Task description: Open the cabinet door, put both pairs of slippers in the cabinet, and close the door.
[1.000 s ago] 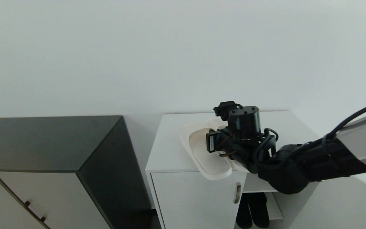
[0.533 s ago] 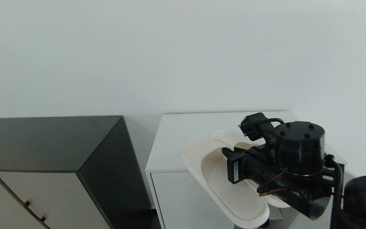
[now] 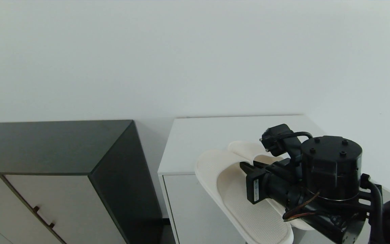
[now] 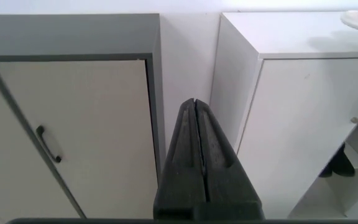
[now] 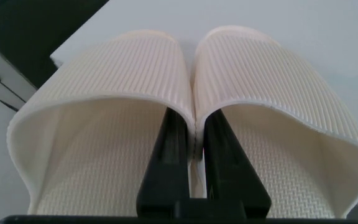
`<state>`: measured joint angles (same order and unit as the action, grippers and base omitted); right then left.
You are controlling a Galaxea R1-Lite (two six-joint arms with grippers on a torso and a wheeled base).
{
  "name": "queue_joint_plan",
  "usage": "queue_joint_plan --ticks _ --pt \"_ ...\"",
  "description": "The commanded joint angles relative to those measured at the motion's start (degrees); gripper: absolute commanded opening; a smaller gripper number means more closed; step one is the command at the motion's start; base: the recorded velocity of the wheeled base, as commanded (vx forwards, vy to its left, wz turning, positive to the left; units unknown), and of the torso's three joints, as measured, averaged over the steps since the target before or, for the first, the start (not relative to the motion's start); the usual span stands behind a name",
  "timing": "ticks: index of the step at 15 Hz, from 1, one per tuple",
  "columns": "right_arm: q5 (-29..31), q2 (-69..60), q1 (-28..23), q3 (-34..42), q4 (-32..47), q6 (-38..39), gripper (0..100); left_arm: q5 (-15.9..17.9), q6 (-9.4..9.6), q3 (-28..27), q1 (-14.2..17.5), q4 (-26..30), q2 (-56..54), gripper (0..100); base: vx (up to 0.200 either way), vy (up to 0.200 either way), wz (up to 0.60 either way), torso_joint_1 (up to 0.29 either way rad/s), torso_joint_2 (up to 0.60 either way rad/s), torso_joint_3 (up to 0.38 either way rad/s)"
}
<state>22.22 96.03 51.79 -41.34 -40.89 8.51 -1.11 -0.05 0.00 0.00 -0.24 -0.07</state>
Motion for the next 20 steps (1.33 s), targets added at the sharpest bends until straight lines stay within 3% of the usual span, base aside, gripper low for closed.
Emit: queue_joint_plan --ticks 1,9,16,20 --pt "0.01 0.65 -0.02 0.03 0.02 0.02 0 -0.03 -0.04 0.00 0.00 -0.02 0.07 0 -0.200 0.000 0.00 -0.017 0.00 0.002" --pt "0.10 0.83 -0.02 0.73 -0.95 -0.07 0 -0.03 -0.04 0.00 0.00 -0.02 0.07 0 -0.200 0.000 0.00 -0.001 0.00 0.001" --pt "0.10 0.92 0.69 1.52 -1.39 -0.42 0 -0.03 -0.04 0.00 0.00 -0.02 0.07 0 0.000 0.000 0.00 0.000 0.00 0.000" --pt "0.19 0.92 0.77 1.52 -1.48 -0.42 0 -0.03 0.05 0.00 0.00 0.07 0.07 0 0.000 -0.200 0.00 0.000 0.00 0.001"
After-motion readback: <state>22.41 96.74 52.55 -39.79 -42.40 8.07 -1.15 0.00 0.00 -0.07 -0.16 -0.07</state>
